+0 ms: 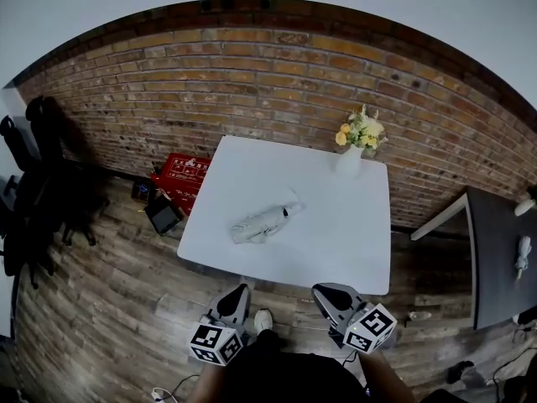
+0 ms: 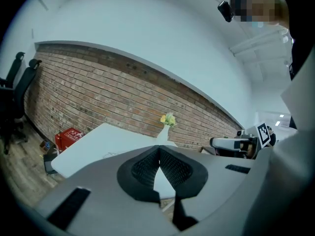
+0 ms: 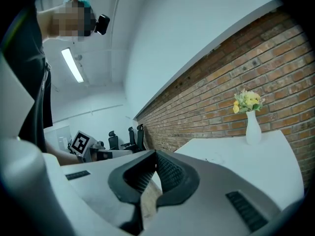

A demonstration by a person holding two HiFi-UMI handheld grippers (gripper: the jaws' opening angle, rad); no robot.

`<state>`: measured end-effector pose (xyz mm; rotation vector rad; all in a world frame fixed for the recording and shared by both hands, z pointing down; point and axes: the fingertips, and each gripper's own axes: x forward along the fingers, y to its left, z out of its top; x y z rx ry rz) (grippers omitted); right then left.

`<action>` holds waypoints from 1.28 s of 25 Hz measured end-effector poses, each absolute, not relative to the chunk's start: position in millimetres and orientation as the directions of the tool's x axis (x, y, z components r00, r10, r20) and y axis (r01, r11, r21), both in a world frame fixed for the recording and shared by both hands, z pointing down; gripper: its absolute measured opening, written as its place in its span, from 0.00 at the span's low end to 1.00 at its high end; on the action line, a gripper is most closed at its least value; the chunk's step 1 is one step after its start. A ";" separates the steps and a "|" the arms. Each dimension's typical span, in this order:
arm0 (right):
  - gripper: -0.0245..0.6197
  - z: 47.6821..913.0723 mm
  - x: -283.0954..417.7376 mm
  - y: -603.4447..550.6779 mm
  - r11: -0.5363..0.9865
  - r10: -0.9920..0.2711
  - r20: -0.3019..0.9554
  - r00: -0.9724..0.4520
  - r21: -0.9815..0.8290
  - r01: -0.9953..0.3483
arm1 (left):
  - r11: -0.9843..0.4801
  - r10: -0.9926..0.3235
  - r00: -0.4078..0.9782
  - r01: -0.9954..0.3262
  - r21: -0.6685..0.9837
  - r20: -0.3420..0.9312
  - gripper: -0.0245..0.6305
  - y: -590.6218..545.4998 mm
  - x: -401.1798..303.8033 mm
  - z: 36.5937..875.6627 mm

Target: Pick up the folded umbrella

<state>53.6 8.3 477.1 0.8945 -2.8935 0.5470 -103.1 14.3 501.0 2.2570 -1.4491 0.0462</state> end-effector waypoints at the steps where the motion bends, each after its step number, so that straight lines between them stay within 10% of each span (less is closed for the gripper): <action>1: 0.07 477.9 49.0 2.1 0.763 -0.539 0.164 -0.826 -0.319 -0.561 | -0.351 -0.850 0.454 -0.866 0.355 0.267 0.06 7.3 -106.7 501.3; 32: 0.07 494.2 -19.0 -105.1 0.731 -0.552 0.210 -0.807 -0.343 -0.590 | -0.413 -0.797 0.515 -0.846 0.338 0.316 0.06 -103.4 -153.8 523.4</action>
